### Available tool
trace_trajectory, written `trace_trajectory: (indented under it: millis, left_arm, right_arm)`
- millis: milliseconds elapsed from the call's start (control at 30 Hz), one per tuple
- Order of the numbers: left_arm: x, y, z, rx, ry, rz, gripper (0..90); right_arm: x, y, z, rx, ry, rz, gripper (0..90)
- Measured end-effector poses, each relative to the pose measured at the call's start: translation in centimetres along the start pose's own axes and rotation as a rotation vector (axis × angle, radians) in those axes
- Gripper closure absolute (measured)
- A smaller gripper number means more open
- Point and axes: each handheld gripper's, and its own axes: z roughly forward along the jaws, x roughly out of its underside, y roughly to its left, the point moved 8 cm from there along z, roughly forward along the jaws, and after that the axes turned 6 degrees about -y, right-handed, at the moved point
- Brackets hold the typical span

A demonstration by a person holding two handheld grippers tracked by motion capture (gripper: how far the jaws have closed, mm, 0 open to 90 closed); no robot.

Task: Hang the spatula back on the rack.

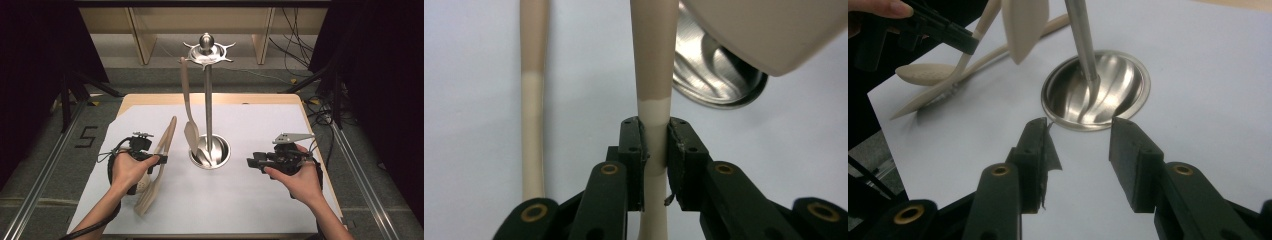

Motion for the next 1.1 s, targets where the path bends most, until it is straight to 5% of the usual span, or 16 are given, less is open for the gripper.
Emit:
trace_trajectory:
  millis: [133, 167, 533, 633, 833, 867, 933, 1100]
  left_arm:
    - [-0.2, -0.7, -1.3, 0.017, -0.063, 0.044, 77.1]
    - [-0.1, -0.9, -1.7, 0.021, -0.08, 0.059, 77.1]
    - [0.3, -4.0, -3.8, 0.076, -0.196, 0.144, 77.2]
    - [-0.3, -5.3, -4.3, 0.102, -0.24, 0.163, 77.2]
    - [-1.2, -7.2, -5.4, 0.119, -0.276, 0.202, 77.2]
    - [-1.3, -7.5, -5.5, 0.125, -0.278, 0.218, 77.2]
    - [-1.5, -8.3, -5.7, 0.132, -0.288, 0.219, 77.1]
    - [-2.2, -10.4, -5.5, 0.165, -0.296, 0.261, 77.1]
  right_arm:
    - [-0.5, 0.5, -0.1, 0.007, -0.018, -0.053, 60.2]
    - [-0.6, 1.1, 0.1, -0.007, -0.033, -0.027, 60.2]
    - [-1.5, 3.0, 0.4, -0.029, -0.056, -0.111, 60.3]
    - [-1.7, 4.0, 0.4, -0.028, -0.057, -0.097, 60.2]
    - [-2.4, 5.5, 0.4, -0.05, -0.065, -0.122, 60.4]
    - [-2.7, 5.6, 0.5, -0.058, -0.078, -0.154, 60.4]
    - [-3.0, 6.3, 0.6, -0.075, -0.097, -0.127, 60.4]
    - [-4.3, 7.9, 0.4, -0.088, -0.157, -0.155, 60.4]
